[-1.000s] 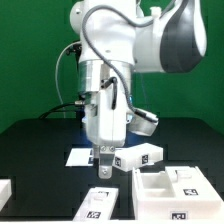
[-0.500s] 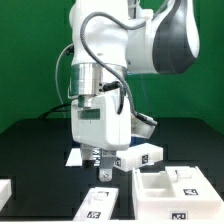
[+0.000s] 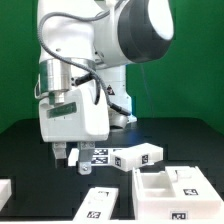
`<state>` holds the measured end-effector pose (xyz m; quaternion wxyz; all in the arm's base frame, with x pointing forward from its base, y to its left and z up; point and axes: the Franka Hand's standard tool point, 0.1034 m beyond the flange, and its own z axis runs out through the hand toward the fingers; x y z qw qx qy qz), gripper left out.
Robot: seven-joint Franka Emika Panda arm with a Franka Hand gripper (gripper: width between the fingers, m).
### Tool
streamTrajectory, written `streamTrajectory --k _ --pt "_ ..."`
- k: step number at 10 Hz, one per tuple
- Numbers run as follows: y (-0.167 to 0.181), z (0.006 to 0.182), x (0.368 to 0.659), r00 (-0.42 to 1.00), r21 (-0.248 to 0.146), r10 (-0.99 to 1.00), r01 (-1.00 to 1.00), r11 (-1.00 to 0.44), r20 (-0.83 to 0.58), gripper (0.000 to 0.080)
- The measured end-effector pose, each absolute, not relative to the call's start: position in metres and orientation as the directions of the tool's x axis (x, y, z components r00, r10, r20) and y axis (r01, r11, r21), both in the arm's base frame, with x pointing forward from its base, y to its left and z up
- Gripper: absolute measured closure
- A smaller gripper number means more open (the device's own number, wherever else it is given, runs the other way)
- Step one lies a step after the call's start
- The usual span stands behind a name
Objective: Assemble cabinet
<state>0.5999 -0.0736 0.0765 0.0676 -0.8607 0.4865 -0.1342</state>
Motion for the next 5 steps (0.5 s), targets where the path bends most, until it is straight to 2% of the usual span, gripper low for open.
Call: streamTrajectory --k 3,5 --pt "-0.071 0.076 0.600 0.657 -0.190 -0.722 -0.697 -0.692 0.218 0.0003" --pt "-0.051 0.075 0.604 0.829 -0.108 -0.495 -0.484 -0.868 0.260 0.0003"
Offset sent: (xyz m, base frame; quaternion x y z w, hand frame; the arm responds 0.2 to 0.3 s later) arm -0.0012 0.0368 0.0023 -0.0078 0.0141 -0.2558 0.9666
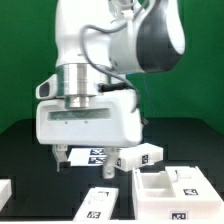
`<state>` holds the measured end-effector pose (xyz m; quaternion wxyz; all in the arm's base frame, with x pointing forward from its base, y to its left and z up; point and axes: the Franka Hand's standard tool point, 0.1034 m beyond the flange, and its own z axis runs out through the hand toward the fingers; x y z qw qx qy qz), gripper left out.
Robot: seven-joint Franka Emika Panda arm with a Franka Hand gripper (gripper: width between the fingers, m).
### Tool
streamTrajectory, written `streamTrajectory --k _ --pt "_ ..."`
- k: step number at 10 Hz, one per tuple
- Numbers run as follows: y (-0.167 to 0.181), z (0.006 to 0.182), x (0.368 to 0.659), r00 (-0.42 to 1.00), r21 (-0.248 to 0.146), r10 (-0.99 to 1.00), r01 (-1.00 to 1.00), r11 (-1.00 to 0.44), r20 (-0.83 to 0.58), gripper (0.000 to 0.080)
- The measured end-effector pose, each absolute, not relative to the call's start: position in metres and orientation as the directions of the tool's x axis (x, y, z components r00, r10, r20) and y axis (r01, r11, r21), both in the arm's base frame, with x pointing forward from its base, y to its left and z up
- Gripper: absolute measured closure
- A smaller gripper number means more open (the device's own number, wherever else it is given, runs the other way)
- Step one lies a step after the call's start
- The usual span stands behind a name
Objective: Assemble cabinet
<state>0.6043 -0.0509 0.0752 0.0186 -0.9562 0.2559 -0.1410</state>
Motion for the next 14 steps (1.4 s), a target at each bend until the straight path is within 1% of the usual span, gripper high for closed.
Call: streamTrajectory --k 1,2,3,4,5,7,8,9,10,11,12,13,14 --pt "-0.048 0.077 0.605 0.878 -0.079 -0.394 -0.388 -0.918 0.270 0.0003" --pt "-0.048 0.080 0.606 0.926 -0.035 -0.253 -0.254 -0.967 0.279 0.0003" --pt "-0.050 0.082 0.604 0.946 -0.002 -0.158 -0.164 -0.986 0.284 0.0003" --pt "-0.067 0.086 0.601 0.932 0.010 -0.174 -0.187 -0.982 0.317 0.0003" --pt "-0.068 0.085 0.600 0.948 0.048 -0.088 -0.107 -0.993 0.306 0.0003" --pt "-0.069 0.084 0.600 0.956 0.091 0.034 0.008 -0.996 0.290 0.0003" --pt "-0.073 0.084 0.600 0.961 0.097 0.112 0.090 -0.991 0.253 0.0003" --pt "-0.078 0.081 0.598 0.976 0.051 0.081 0.072 -0.996 0.205 0.0003" --pt "-0.087 0.074 0.593 0.983 0.025 0.097 0.095 -0.995 0.155 0.0003" --pt "-0.086 0.065 0.586 0.986 0.004 0.121 0.121 -0.993 0.119 0.0003" --pt "-0.079 0.060 0.583 0.981 0.006 0.156 0.157 -0.988 0.118 0.0003" --pt "-0.069 0.059 0.584 0.969 0.028 0.216 0.215 -0.976 0.121 0.0003" --pt "-0.060 0.059 0.587 0.950 0.079 0.280 0.271 -0.959 0.137 0.0003"
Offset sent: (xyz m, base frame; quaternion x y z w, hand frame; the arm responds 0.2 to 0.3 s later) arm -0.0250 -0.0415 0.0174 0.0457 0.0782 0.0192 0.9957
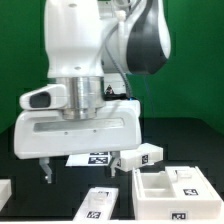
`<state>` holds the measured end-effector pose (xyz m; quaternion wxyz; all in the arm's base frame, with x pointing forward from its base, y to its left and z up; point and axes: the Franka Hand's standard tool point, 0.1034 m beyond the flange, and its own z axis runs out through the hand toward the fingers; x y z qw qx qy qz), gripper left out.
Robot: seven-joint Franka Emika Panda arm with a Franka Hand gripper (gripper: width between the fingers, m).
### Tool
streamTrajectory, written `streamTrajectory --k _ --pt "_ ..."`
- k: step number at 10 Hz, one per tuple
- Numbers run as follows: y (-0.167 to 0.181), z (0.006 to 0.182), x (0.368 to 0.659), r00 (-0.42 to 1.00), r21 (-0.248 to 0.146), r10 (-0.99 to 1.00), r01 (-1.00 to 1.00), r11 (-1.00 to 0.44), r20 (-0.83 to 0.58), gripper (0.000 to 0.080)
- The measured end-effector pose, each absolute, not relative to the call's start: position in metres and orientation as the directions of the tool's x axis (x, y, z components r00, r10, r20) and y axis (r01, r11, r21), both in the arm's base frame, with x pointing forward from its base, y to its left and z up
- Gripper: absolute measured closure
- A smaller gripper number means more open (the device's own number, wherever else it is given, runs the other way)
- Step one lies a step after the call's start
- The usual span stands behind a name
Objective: Assemble cabinet
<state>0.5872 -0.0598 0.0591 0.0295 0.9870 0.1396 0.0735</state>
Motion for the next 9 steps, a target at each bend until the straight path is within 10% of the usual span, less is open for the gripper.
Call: streamTrajectory --k 5,9 --pt "-0.044 0.053 0.583 0.749 0.128 0.661 0.653 -0.747 0.041 0.0003" --pt "-0.064 0.058 0.579 0.503 0.065 0.863 0.864 -0.500 -0.051 0.0003"
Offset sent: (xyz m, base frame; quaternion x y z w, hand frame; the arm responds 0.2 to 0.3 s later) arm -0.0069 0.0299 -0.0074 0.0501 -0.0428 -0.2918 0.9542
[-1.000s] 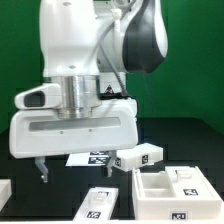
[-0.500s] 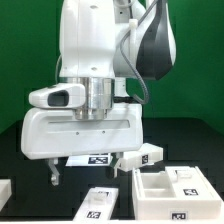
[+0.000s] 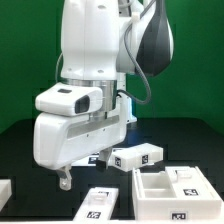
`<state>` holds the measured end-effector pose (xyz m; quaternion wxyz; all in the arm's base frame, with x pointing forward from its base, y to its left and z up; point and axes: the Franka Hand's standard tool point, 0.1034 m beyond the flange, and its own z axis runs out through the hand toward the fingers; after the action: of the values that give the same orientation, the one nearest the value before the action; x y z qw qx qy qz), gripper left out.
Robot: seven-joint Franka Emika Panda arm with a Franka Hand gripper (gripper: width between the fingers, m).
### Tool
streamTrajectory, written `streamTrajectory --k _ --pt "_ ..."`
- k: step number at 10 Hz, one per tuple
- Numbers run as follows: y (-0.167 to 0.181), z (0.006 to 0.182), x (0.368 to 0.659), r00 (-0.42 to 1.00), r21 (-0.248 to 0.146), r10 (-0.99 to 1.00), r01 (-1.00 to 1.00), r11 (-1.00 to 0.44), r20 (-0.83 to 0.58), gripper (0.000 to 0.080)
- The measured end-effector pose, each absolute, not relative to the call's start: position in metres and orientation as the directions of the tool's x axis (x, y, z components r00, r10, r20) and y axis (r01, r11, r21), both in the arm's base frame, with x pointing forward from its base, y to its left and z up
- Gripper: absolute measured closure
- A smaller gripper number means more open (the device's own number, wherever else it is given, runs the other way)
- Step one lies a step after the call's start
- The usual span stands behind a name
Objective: Assemble cabinet
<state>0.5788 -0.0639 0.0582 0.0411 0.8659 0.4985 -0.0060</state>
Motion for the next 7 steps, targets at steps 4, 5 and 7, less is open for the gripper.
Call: streamTrajectory --k 4,5,7 --pt "-0.056 0.048 0.581 0.223 0.060 0.972 0.974 -0.219 -0.077 0.0003" --pt "-0.048 0.043 0.582 0.219 0.062 0.973 0.975 -0.214 -0.072 0.0003" --pt "-0.048 0.031 0.580 0.222 0.055 0.972 0.974 -0.218 -0.076 0.0003"
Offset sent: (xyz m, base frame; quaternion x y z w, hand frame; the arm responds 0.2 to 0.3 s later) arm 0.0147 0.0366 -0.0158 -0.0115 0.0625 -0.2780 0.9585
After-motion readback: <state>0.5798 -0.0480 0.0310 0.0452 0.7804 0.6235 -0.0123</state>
